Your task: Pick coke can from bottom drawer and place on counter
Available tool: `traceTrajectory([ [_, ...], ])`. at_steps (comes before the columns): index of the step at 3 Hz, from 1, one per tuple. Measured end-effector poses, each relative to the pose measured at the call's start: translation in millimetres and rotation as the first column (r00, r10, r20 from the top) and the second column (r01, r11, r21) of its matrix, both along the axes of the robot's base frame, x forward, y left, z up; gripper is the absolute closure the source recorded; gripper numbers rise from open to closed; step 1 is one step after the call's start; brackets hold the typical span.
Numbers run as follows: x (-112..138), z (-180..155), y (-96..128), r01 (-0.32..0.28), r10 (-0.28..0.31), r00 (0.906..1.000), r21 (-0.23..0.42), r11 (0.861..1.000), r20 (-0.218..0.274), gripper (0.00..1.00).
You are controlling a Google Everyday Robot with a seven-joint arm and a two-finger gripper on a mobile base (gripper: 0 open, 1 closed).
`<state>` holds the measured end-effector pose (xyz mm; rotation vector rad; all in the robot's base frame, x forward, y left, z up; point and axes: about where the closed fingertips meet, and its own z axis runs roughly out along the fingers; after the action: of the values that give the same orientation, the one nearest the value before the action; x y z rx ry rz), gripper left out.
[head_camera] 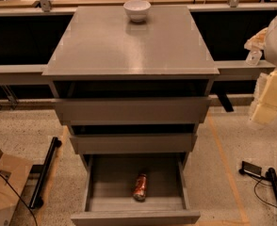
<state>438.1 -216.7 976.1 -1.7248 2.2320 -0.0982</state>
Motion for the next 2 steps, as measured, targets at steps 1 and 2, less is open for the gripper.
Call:
traceTrajectory([
  [1,0.0,0.0,0.0,0.0,0.0,1.0,0.0,1.0,0.0,0.0],
  [2,6.4,-8.2,0.6,0.04,-0.041,0.9989,0.052,0.998,0.02,0.0],
])
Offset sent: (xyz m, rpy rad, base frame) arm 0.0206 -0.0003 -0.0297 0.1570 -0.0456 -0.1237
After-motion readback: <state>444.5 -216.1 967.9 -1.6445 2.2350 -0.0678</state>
